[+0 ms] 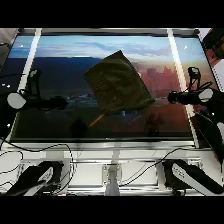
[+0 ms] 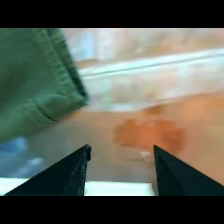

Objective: Fold the clothes and pants, and hang the long-sleeved shirts on hangers.

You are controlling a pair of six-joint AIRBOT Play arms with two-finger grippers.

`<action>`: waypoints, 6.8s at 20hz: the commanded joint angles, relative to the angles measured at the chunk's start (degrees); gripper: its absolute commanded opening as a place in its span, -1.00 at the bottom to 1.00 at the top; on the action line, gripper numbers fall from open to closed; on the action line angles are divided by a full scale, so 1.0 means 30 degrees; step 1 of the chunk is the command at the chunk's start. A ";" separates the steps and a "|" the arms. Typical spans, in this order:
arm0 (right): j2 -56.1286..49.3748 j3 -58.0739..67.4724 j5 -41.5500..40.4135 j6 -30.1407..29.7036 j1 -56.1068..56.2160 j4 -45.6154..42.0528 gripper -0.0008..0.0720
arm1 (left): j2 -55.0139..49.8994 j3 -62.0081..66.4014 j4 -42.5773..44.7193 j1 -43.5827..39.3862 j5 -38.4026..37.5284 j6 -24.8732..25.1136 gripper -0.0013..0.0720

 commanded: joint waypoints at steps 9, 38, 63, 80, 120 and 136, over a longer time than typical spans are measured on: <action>-0.6958 0.0022 -0.2047 0.0066 -0.0335 1.0586 0.31 | -0.1202 -0.0007 -0.1348 -0.2200 0.2594 0.0211 0.46; -0.7446 0.0022 -0.0517 -0.7686 -0.0321 1.3697 -0.89 | -1.0797 0.0036 -0.9945 -0.8502 1.0877 0.5005 0.54; 1.5941 0.6812 0.3213 -0.1180 -0.0321 1.2611 -0.89 | 1.0214 0.3461 -1.3763 -0.3439 0.5712 0.3432 -0.87; 0.1202 0.3577 0.1326 -0.0750 0.1829 1.3027 -0.89 | -0.2987 0.0597 -1.7690 -0.3672 0.9683 0.8619 -0.87; -0.4619 0.0969 0.5887 -0.3832 0.1027 0.8080 0.25 | -0.5523 0.0583 -0.6586 -0.0204 -0.1719 0.6615 0.07; -1.2189 0.5144 0.4517 -0.4561 0.3716 1.1373 0.54 | -0.5523 0.0583 -0.6623 -0.0204 -0.1275 0.6972 0.07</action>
